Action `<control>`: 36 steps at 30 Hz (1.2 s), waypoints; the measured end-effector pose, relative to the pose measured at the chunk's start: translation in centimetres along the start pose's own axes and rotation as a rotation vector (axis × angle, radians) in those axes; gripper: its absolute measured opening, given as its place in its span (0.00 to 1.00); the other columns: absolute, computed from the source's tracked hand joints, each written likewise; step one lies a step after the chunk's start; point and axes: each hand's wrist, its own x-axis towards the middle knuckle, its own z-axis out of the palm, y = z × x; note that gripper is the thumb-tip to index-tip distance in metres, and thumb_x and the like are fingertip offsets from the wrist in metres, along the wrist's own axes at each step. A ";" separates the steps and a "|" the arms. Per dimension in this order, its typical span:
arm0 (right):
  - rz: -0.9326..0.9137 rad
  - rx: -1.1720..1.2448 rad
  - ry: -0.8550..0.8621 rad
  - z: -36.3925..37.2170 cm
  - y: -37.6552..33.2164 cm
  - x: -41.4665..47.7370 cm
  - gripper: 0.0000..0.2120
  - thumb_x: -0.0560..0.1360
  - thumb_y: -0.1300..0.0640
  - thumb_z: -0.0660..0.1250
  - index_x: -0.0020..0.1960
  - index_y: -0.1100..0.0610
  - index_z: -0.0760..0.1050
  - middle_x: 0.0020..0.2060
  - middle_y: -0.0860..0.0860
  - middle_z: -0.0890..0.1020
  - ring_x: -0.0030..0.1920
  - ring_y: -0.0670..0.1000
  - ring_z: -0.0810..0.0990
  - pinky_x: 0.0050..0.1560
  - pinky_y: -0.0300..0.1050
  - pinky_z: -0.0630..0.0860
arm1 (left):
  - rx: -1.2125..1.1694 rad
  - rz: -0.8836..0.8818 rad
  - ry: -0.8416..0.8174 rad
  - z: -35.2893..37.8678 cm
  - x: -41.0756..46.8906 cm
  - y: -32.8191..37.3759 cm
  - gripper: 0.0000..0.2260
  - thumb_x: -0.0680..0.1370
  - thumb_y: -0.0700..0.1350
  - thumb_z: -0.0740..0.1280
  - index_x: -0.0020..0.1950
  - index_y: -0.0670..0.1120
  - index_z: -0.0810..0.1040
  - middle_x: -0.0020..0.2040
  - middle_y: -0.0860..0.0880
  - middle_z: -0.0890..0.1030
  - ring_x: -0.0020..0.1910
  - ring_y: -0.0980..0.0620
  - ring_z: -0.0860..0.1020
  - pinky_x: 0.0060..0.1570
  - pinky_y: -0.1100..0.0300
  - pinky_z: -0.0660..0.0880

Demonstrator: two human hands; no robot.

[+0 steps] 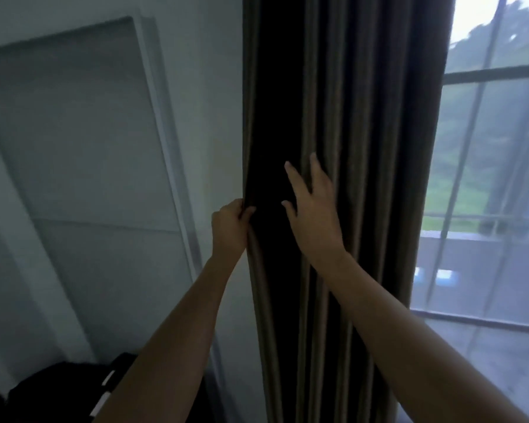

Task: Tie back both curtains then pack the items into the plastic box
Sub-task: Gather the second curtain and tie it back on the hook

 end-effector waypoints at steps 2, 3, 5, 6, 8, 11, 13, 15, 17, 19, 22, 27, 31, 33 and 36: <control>0.070 -0.086 0.013 0.6 0.0 -0.9 0.37 0.77 0.64 0.67 0.79 0.49 0.53 0.78 0.59 0.51 0.74 0.60 0.57 0.69 0.53 0.65 | 0.001 0.017 -0.025 -0.1 -1.1 -1.1 0.14 0.78 0.38 0.66 0.33 0.43 0.68 0.29 0.51 0.72 0.26 0.58 0.67 0.26 0.71 0.62; 0.103 -0.111 0.001 0.9 0.0 -1.4 0.40 0.76 0.66 0.66 0.79 0.47 0.49 0.78 0.59 0.51 0.73 0.60 0.59 0.68 0.53 0.68 | -0.022 0.010 -0.044 -0.1 -1.5 -1.7 0.12 0.78 0.38 0.67 0.34 0.41 0.71 0.30 0.50 0.75 0.27 0.56 0.70 0.26 0.71 0.63; 0.142 -0.116 -0.045 1.4 0.2 -2.6 0.47 0.75 0.69 0.66 0.78 0.44 0.39 0.77 0.57 0.55 0.70 0.58 0.65 0.64 0.53 0.73 | -0.072 -0.002 -0.078 -0.1 -2.3 -2.6 0.09 0.77 0.40 0.66 0.39 0.37 0.78 0.33 0.49 0.79 0.30 0.56 0.73 0.28 0.71 0.65; 0.151 -0.105 -0.067 1.8 0.2 -3.2 0.49 0.75 0.70 0.65 0.78 0.44 0.35 0.75 0.57 0.59 0.67 0.58 0.68 0.61 0.53 0.75 | -0.081 0.002 -0.092 -0.1 -2.7 -2.9 0.09 0.77 0.41 0.66 0.40 0.37 0.78 0.34 0.50 0.79 0.29 0.57 0.73 0.29 0.72 0.65; 0.196 -0.072 -0.091 2.6 0.3 -4.9 0.51 0.75 0.70 0.64 0.75 0.42 0.29 0.68 0.58 0.69 0.59 0.56 0.74 0.55 0.54 0.78 | -0.126 -0.023 -0.132 -0.1 -3.7 -3.6 0.07 0.77 0.40 0.68 0.40 0.38 0.76 0.34 0.51 0.78 0.29 0.58 0.73 0.30 0.74 0.67; 0.347 -0.042 -0.102 4.4 -0.1 -8.5 0.49 0.76 0.69 0.62 0.74 0.43 0.27 0.54 0.56 0.76 0.49 0.54 0.75 0.50 0.53 0.78 | -0.237 -0.067 -0.178 0.0 -6.0 -3.7 0.06 0.75 0.36 0.69 0.41 0.42 0.74 0.37 0.50 0.78 0.35 0.60 0.75 0.39 0.75 0.72; 0.406 -0.047 -0.124 5.6 -0.5 -11.4 0.46 0.76 0.68 0.61 0.76 0.46 0.32 0.54 0.56 0.76 0.50 0.54 0.74 0.51 0.52 0.78 | -0.274 -0.079 -0.244 0.0 -7.1 -3.5 0.08 0.75 0.35 0.69 0.42 0.43 0.71 0.37 0.48 0.78 0.34 0.60 0.73 0.39 0.73 0.72; 0.399 -0.067 -0.115 6.5 -0.9 -14.1 0.40 0.77 0.66 0.62 0.78 0.51 0.41 0.54 0.56 0.75 0.49 0.54 0.74 0.47 0.51 0.79 | -0.270 -0.112 -0.334 -0.2 -7.8 -3.3 0.09 0.75 0.34 0.69 0.44 0.43 0.71 0.38 0.49 0.77 0.32 0.61 0.72 0.37 0.75 0.70; 0.421 -0.055 -0.094 6.8 -1.2 -15.8 0.34 0.77 0.66 0.63 0.78 0.55 0.51 0.54 0.55 0.74 0.48 0.52 0.74 0.44 0.46 0.78 | -0.243 -0.155 -0.386 -0.4 -8.0 -3.5 0.05 0.75 0.36 0.70 0.45 0.41 0.74 0.38 0.49 0.77 0.34 0.58 0.73 0.35 0.75 0.68; 0.465 -0.010 -0.057 6.8 -1.3 -16.4 0.29 0.77 0.66 0.62 0.76 0.56 0.60 0.54 0.54 0.73 0.49 0.51 0.74 0.45 0.41 0.76 | -0.181 -0.172 -0.423 -0.3 -8.1 -4.1 0.06 0.75 0.39 0.70 0.44 0.36 0.77 0.38 0.44 0.75 0.36 0.51 0.72 0.34 0.74 0.66; 0.522 0.042 -0.014 6.6 -1.5 -17.0 0.21 0.77 0.66 0.62 0.69 0.59 0.70 0.59 0.53 0.71 0.55 0.51 0.74 0.56 0.42 0.76 | -0.190 -0.218 -0.459 -0.6 -8.6 -4.7 0.09 0.76 0.41 0.70 0.44 0.34 0.80 0.38 0.40 0.78 0.37 0.46 0.76 0.34 0.70 0.67; 0.600 0.085 -0.113 6.4 -2.2 -19.1 0.13 0.78 0.64 0.60 0.62 0.55 0.69 0.55 0.52 0.79 0.50 0.51 0.80 0.48 0.40 0.78 | -0.283 -0.286 -0.446 -0.8 -9.7 -5.7 0.13 0.75 0.45 0.69 0.43 0.33 0.78 0.40 0.33 0.81 0.36 0.50 0.76 0.36 0.54 0.73; 0.566 0.023 -0.198 6.4 -2.4 -20.1 0.19 0.79 0.63 0.59 0.68 0.54 0.64 0.41 0.51 0.80 0.36 0.50 0.79 0.38 0.50 0.80 | -0.372 -0.334 -0.428 -1.1 -10.8 -5.5 0.12 0.75 0.44 0.69 0.43 0.33 0.79 0.40 0.35 0.82 0.36 0.51 0.77 0.41 0.51 0.75; 0.565 0.017 -0.189 6.4 -2.7 -21.0 0.27 0.78 0.65 0.59 0.75 0.52 0.60 0.49 0.54 0.80 0.44 0.52 0.79 0.45 0.48 0.79 | -0.413 -0.350 -0.428 -1.1 -11.3 -5.7 0.12 0.74 0.43 0.70 0.43 0.33 0.79 0.39 0.36 0.82 0.37 0.51 0.77 0.44 0.49 0.77; 0.505 0.001 -0.157 6.7 -2.9 -22.7 0.35 0.76 0.69 0.60 0.78 0.49 0.53 0.62 0.54 0.77 0.57 0.54 0.74 0.56 0.46 0.75 | -0.465 -0.387 -0.425 -1.2 -11.9 -5.8 0.13 0.73 0.45 0.70 0.45 0.34 0.80 0.42 0.38 0.83 0.40 0.49 0.78 0.50 0.41 0.77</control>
